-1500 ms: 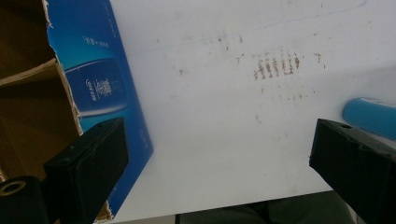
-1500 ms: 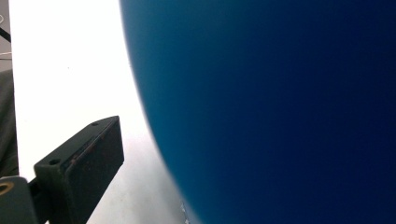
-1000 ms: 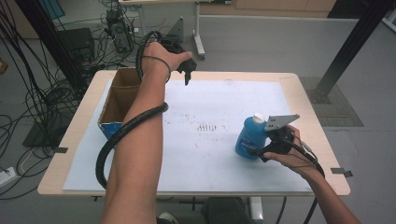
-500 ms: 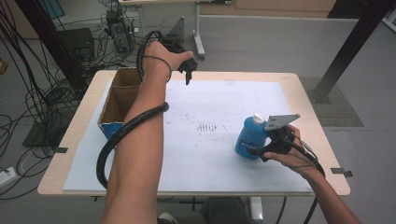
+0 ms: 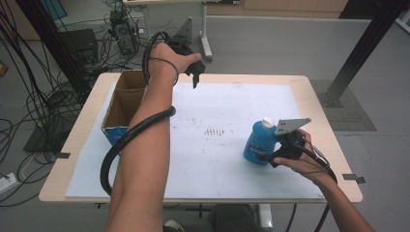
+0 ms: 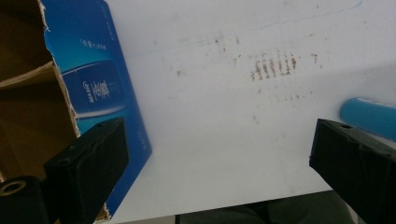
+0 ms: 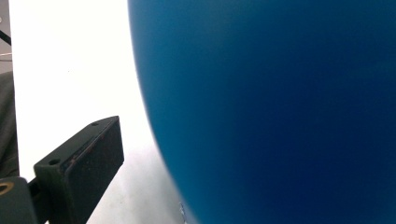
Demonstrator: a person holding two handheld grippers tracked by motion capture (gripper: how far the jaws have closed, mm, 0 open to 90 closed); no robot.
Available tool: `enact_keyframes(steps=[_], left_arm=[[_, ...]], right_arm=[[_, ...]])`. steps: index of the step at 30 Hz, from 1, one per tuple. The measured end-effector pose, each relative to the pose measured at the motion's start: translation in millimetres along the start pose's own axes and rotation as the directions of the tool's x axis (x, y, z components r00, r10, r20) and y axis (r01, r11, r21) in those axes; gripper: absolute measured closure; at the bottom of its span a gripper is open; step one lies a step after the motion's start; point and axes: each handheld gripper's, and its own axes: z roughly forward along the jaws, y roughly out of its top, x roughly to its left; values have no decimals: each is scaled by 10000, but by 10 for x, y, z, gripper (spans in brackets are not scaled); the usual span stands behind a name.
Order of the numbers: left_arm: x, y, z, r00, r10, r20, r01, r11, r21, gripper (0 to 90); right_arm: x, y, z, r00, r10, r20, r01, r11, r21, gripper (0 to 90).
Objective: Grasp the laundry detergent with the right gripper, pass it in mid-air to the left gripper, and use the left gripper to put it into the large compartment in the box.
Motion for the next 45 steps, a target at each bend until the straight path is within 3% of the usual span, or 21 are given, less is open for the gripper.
enact_keyframes(steps=[30,39,45], left_arm=[[24,-5,19,10000,11,-2,-11,10000,44,52],[17,-18,49,10000,63,-22,-63,9999,103,53],[10,-14,46,10000,59,15,-59,9999,94,52]], right_arm=[[10,14,63,10000,-20,37,20,10000,-51,35],[8,-5,73,10000,30,12,-30,10000,-23,77],[-1,-8,78,10000,42,3,-41,9999,-128,151]])
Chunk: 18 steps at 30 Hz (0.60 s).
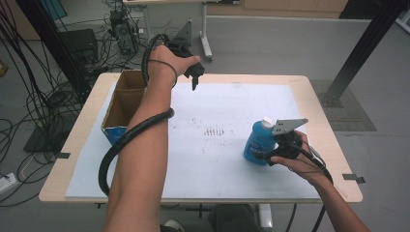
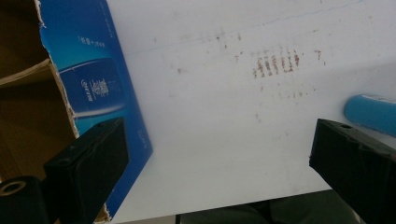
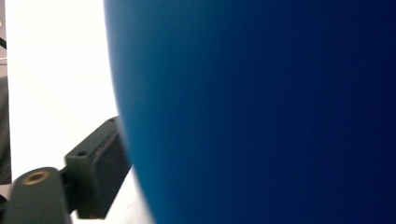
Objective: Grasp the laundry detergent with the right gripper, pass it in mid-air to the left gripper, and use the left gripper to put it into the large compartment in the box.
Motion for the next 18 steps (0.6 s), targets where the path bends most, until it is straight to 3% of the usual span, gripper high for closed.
enact_keyframes(steps=[10,18], left_arm=[[22,-6,20,10000,-53,-35,53,10000,39,53],[-4,-1,26,10000,20,-59,-20,10000,49,53]], right_arm=[[-4,-47,8,9999,-85,90,86,9999,-90,232],[1,-58,8,9997,-197,167,199,9997,-125,351]])
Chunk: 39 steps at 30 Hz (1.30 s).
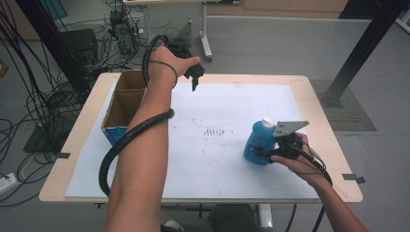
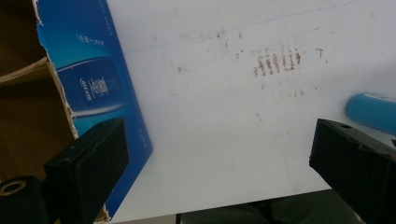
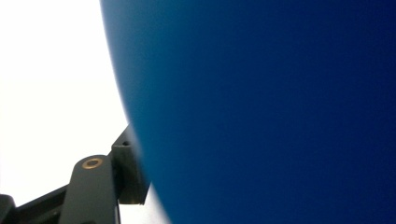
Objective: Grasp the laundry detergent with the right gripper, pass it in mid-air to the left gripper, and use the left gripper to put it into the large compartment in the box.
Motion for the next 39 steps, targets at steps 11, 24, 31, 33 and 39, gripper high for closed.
enact_keyframes(steps=[11,24,31,33,39], left_arm=[[6,-13,2,10000,-37,41,37,10000,-2,53],[-4,-18,-5,10000,-33,14,33,10000,-23,53],[2,-26,-10,10000,4,-97,-4,10000,11,53],[0,-27,-15,10000,10,-95,-10,10000,8,53],[-9,-31,-39,10000,52,-83,-52,10000,-14,53]], right_arm=[[-34,-16,-8,9998,133,-162,-135,9999,-78,406],[-53,-25,-15,9994,148,-314,-152,9998,-130,418],[-53,-35,-15,9995,113,-289,-120,9997,-219,420],[-53,-33,-15,9995,132,-291,-138,9997,-212,422],[-51,-30,-16,9994,215,-274,-220,9996,-161,423]])
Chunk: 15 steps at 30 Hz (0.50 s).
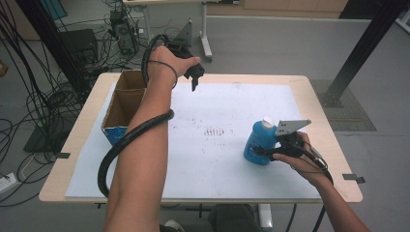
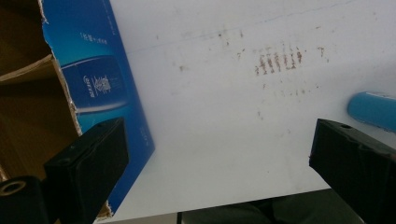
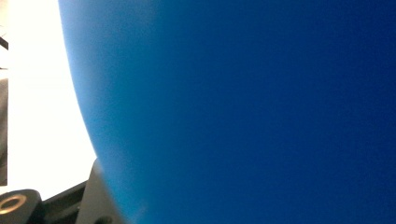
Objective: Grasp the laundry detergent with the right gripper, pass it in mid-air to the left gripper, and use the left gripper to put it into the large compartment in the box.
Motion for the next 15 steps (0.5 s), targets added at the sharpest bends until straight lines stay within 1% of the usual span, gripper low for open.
enact_keyframes(steps=[7,15], left_arm=[[2,-17,-12,10000,-44,8,44,10000,-69,54],[26,-36,-33,10000,-96,-25,96,9999,-79,53]], right_arm=[[-3,-17,-2,10000,10,-3,-10,9999,-124,427],[-7,-10,-2,10000,19,-5,-19,10000,-86,440]])
